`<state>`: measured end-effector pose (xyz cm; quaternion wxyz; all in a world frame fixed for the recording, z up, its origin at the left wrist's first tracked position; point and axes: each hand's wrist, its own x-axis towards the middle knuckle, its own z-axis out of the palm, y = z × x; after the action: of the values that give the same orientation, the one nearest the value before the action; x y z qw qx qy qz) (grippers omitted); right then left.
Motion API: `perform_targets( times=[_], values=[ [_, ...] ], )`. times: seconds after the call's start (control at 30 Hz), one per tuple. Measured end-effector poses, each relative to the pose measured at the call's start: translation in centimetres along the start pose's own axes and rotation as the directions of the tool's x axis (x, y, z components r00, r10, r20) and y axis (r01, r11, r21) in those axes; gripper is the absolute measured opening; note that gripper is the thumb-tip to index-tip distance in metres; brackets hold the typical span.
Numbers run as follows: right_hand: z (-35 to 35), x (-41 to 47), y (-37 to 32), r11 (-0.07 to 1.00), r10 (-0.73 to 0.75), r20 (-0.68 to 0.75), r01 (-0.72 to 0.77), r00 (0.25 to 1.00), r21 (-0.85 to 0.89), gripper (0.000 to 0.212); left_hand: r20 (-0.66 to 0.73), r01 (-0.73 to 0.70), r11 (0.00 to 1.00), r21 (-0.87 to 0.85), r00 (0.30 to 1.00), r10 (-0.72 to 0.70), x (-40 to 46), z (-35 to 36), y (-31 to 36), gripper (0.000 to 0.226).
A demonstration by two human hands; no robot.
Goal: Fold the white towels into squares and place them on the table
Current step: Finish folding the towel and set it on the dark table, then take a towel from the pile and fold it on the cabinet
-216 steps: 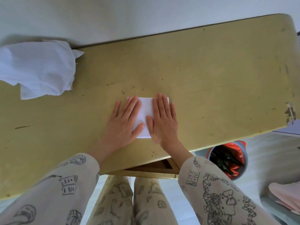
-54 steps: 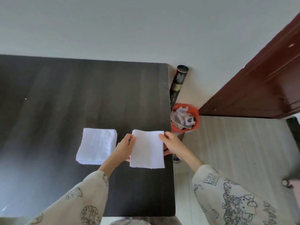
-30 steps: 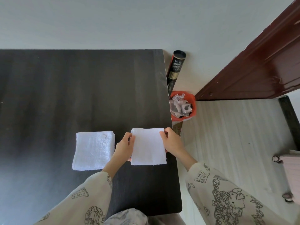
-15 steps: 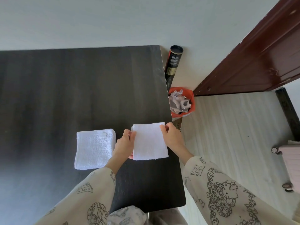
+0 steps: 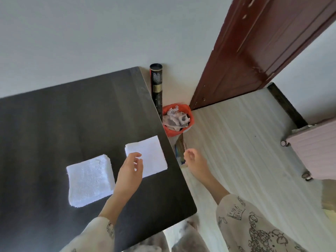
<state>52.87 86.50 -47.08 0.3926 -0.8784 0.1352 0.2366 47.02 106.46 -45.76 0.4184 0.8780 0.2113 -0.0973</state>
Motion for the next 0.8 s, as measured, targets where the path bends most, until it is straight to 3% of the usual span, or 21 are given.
perform_targets(
  times=[0.23,0.37,0.57,0.8],
  values=[
    [-9.7,-7.2,9.7,0.974,0.058,-0.118,-0.030,0.991,0.224,0.027,0.325,-0.217,0.973,0.074,0.928,0.183,-5.3,7.9,7.0,0.024],
    [-16.3,-13.2,18.5,0.936,0.128,-0.212,-0.047,0.969,0.349,0.019,0.403,-0.405,0.911,0.073,0.848,0.345,-11.2,15.4,12.9,0.014],
    [-26.4,-22.9,31.6,0.875,0.244,-0.375,-0.037,0.894,0.482,0.014,0.597,-0.647,0.762,-0.021,0.603,0.529,-21.2,27.9,21.8,0.014],
    [-35.9,-30.7,43.8,0.790,0.424,-0.543,-0.002,0.725,0.613,0.017,0.767,-0.777,0.613,-0.145,0.303,0.565,-30.8,41.1,32.5,0.013]
  ],
)
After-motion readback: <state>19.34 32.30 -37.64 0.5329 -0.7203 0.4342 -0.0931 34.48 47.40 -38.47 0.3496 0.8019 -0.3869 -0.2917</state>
